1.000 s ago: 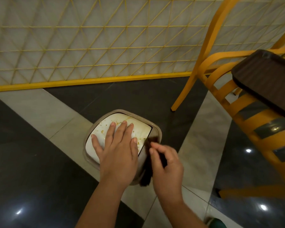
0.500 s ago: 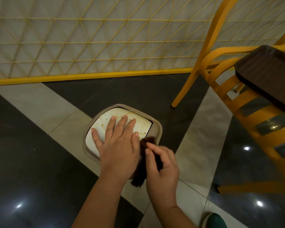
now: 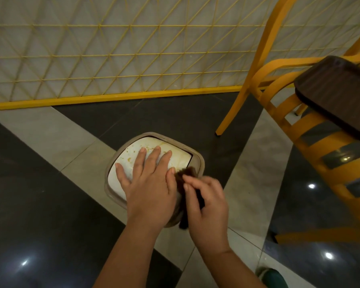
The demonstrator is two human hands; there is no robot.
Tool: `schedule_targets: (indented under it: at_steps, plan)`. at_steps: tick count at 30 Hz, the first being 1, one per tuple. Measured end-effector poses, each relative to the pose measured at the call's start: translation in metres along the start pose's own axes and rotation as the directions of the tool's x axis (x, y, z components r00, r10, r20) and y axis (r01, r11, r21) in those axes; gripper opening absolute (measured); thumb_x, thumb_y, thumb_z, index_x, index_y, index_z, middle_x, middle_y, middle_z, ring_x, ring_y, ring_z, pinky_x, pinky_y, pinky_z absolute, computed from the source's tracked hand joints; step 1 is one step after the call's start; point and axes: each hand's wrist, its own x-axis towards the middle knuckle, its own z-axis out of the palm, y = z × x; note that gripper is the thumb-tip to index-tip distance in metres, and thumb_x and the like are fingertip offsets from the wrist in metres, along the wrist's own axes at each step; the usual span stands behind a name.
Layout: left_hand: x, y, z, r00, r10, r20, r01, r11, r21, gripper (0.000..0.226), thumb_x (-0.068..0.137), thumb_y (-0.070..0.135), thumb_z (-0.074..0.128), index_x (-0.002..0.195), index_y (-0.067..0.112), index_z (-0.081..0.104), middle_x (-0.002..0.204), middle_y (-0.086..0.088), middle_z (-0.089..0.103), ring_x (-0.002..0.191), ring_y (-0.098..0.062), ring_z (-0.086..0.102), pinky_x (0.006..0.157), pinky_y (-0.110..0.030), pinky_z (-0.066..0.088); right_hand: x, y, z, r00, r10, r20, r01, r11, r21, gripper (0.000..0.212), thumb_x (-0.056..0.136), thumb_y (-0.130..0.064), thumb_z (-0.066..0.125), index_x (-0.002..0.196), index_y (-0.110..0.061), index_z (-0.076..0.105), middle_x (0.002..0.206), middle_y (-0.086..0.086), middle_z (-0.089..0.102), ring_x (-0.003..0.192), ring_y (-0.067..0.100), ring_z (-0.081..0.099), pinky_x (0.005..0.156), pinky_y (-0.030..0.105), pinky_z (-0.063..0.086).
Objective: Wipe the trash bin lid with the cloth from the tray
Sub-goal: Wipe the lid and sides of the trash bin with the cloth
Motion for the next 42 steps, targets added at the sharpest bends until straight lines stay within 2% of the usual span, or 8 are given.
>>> schedule_targets:
  at_steps: [6,13,17,21,27,32,38,42]
  plan:
    - [-0.001,-0.001,0.002,1.000,-0.009,-0.005,0.009,1.000,0.005,0.056,0.090,0.045,0.008,0.143,0.043,0.026,0.154,0.017,0.018,0.145,-0.010,-0.002,0.111,-0.053,-0.011,0.054,0.023,-0.002,0.964,0.263,0.033,-0.262,0.964,-0.035,0.022,0.095,-0.026,0.054,0.111,-0.030,0.067,0.102,-0.016,0.053,0.093,-0.004,0.053,0.093,0.022,0.047]
    - [0.001,-0.002,0.002,1.000,0.002,-0.001,-0.002,1.000,-0.003,0.054,0.091,0.044,0.009,0.142,0.043,0.025,0.155,0.017,0.018,0.145,-0.009,-0.003,0.111,-0.052,-0.013,0.002,0.005,-0.002,0.997,0.047,0.059,-0.048,0.999,0.020,0.022,0.091,-0.015,0.059,0.106,-0.028,0.067,0.102,-0.020,0.052,0.100,-0.009,0.050,0.087,0.002,0.039]
    - [-0.001,0.000,0.001,1.000,-0.007,-0.003,0.007,1.000,-0.008,0.055,0.090,0.044,0.008,0.143,0.042,0.026,0.155,0.017,0.018,0.145,-0.010,-0.002,0.111,-0.052,-0.012,0.038,0.022,0.004,0.919,0.395,0.008,-0.387,0.895,0.223,0.018,0.094,-0.022,0.058,0.103,-0.036,0.066,0.104,-0.018,0.057,0.096,-0.006,0.056,0.093,0.020,0.049]
    - [0.000,-0.001,-0.001,1.000,-0.008,-0.004,0.008,1.000,-0.016,0.056,0.089,0.044,0.007,0.142,0.042,0.027,0.154,0.017,0.019,0.145,-0.010,-0.002,0.111,-0.053,-0.011,-0.001,0.022,0.015,0.837,0.543,0.072,-0.539,0.793,0.284,0.019,0.092,-0.020,0.059,0.100,-0.037,0.065,0.108,-0.013,0.061,0.100,0.000,0.059,0.094,0.028,0.052]
    - [-0.001,-0.002,0.002,1.000,0.006,0.002,-0.006,1.000,-0.010,0.052,0.092,0.043,0.013,0.142,0.042,0.028,0.154,0.016,0.020,0.145,-0.010,-0.001,0.110,-0.052,-0.013,-0.002,0.034,0.012,0.852,0.516,0.085,-0.523,0.841,0.138,0.014,0.092,-0.022,0.059,0.097,-0.032,0.067,0.101,-0.012,0.060,0.095,0.002,0.059,0.092,0.029,0.052]
    - [-0.001,-0.002,0.004,1.000,-0.004,-0.027,0.004,1.000,-0.008,0.049,0.095,0.042,0.013,0.141,0.041,0.031,0.153,0.015,0.023,0.145,-0.011,0.003,0.111,-0.054,-0.009,0.042,0.042,0.016,0.829,0.559,-0.008,-0.550,0.818,0.169,0.020,0.094,-0.027,0.056,0.110,-0.026,0.068,0.109,-0.006,0.060,0.096,0.004,0.058,0.095,0.034,0.051]
    - [0.001,-0.001,0.003,1.000,-0.007,-0.016,0.007,1.000,0.004,0.058,0.089,0.044,0.007,0.142,0.041,0.029,0.154,0.015,0.021,0.145,-0.011,0.002,0.112,-0.054,-0.010,-0.050,0.026,0.028,0.751,0.649,0.124,-0.659,0.723,0.207,0.015,0.087,-0.019,0.065,0.088,-0.034,0.070,0.097,-0.015,0.063,0.097,0.006,0.061,0.095,0.034,0.051]
    - [-0.001,-0.002,0.002,1.000,0.008,-0.011,-0.008,1.000,0.001,0.056,0.090,0.044,0.009,0.142,0.041,0.028,0.154,0.015,0.020,0.145,-0.011,0.000,0.111,-0.054,-0.010,-0.021,0.031,0.019,0.747,0.654,0.122,-0.660,0.707,0.255,0.013,0.090,-0.022,0.062,0.091,-0.031,0.071,0.099,-0.008,0.065,0.095,0.007,0.063,0.091,0.033,0.054]
